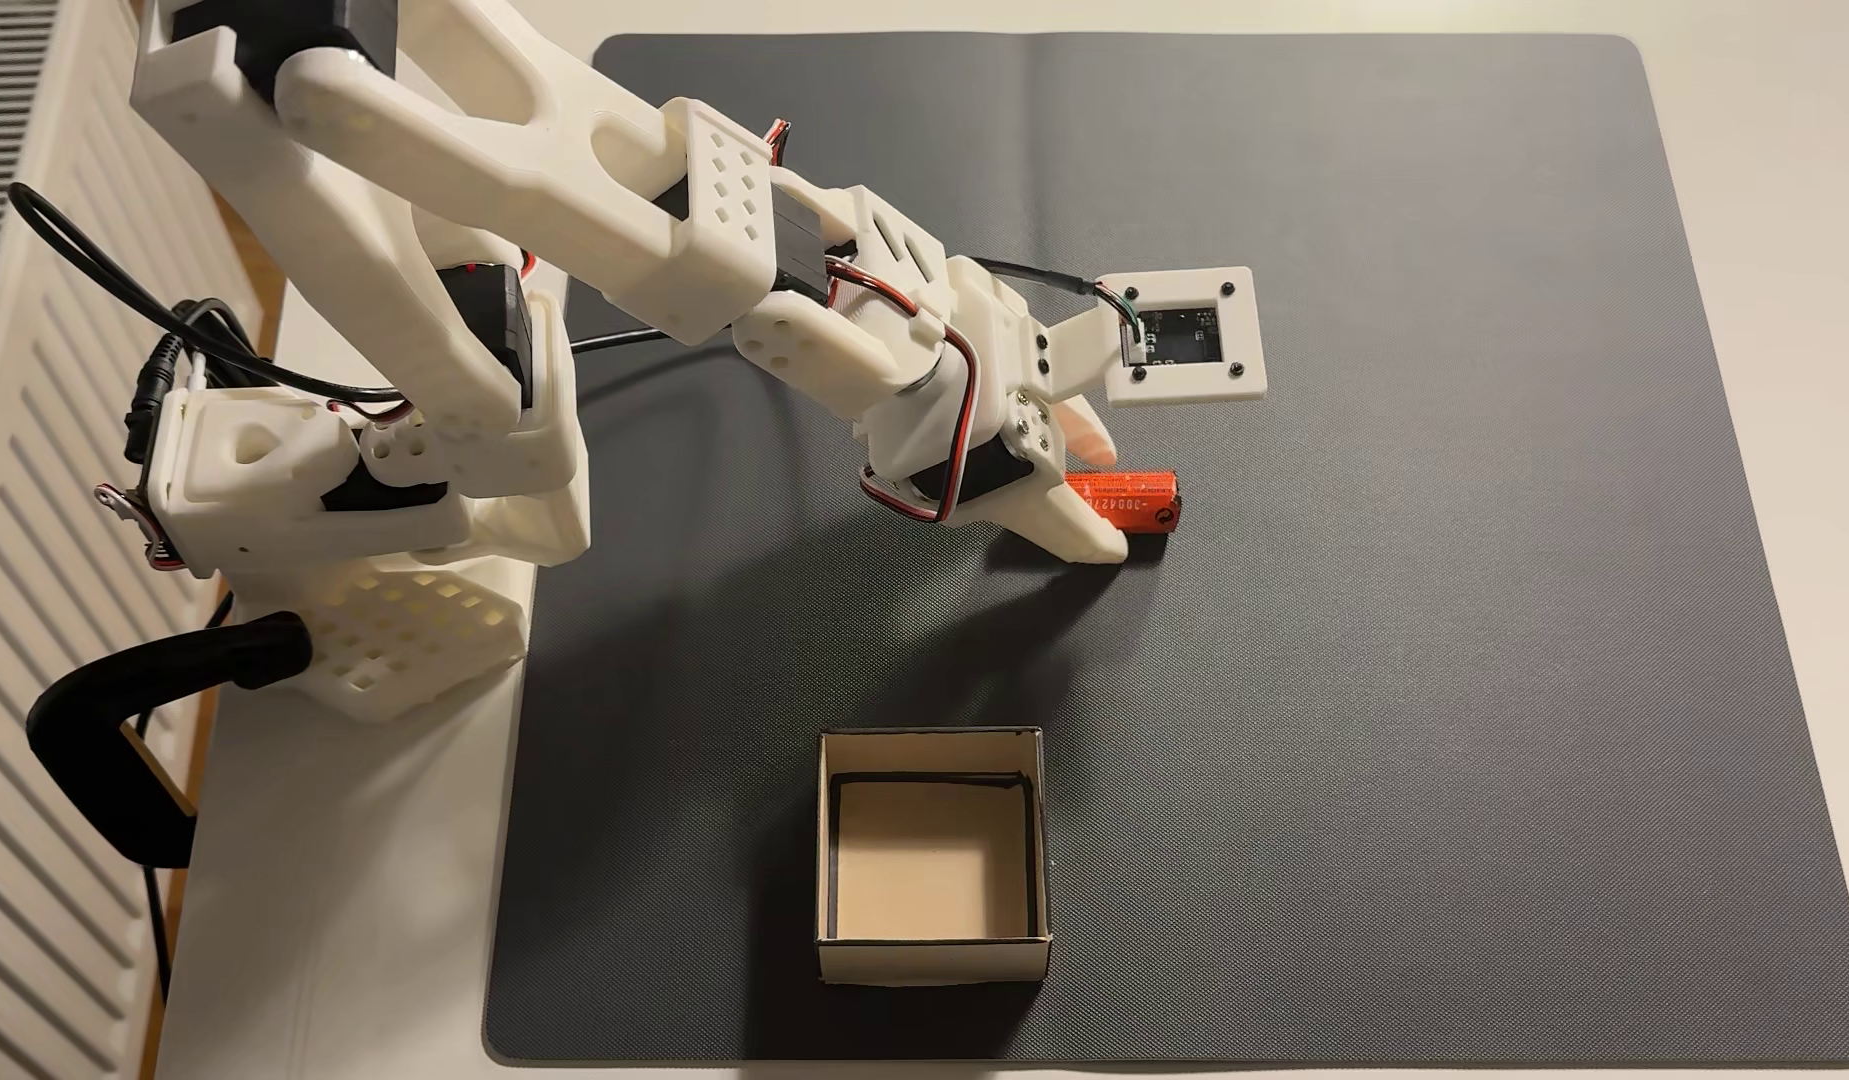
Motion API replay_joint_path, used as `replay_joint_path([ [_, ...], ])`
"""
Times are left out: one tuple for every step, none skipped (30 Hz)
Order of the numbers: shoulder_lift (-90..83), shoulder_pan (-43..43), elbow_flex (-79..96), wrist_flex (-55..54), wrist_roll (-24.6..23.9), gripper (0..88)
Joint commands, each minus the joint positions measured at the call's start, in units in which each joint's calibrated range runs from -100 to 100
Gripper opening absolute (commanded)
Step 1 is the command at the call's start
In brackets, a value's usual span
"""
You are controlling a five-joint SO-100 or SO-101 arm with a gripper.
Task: Pick the red object and place it in the box
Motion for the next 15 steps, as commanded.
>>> replay_joint_path([
  [0.54, 0.37, -1.20, -0.86, -0.11, 16.8],
  [0.88, 0.37, -1.20, -0.86, -0.06, 16.5],
  [1.30, 0.45, -1.29, -0.86, -0.06, 16.3],
  [1.81, 0.45, -1.38, -0.86, -0.06, 16.3],
  [2.24, 0.45, -1.56, -0.86, -0.06, 16.3],
  [2.75, 0.45, -1.65, -0.86, -0.06, 16.1],
  [3.09, 0.45, -1.83, -0.86, -0.06, 15.3],
  [3.17, 0.45, -1.83, -0.86, -0.06, 13.5],
  [3.17, 0.59, -1.83, -0.86, -0.01, 10.9],
  [3.17, 0.67, -1.83, -0.77, -0.01, 8.0],
  [3.17, 0.82, -1.83, -0.77, 0.20, 5.1],
  [3.17, 0.97, -1.83, -0.77, 0.93, 2.0],
  [3.34, 1.04, -1.83, -0.77, 1.92, 0.3],
  [3.60, 1.34, -2.02, -0.77, 2.81, 0.7],
  [3.68, 1.56, -2.11, -0.77, 3.38, 0.8],
])
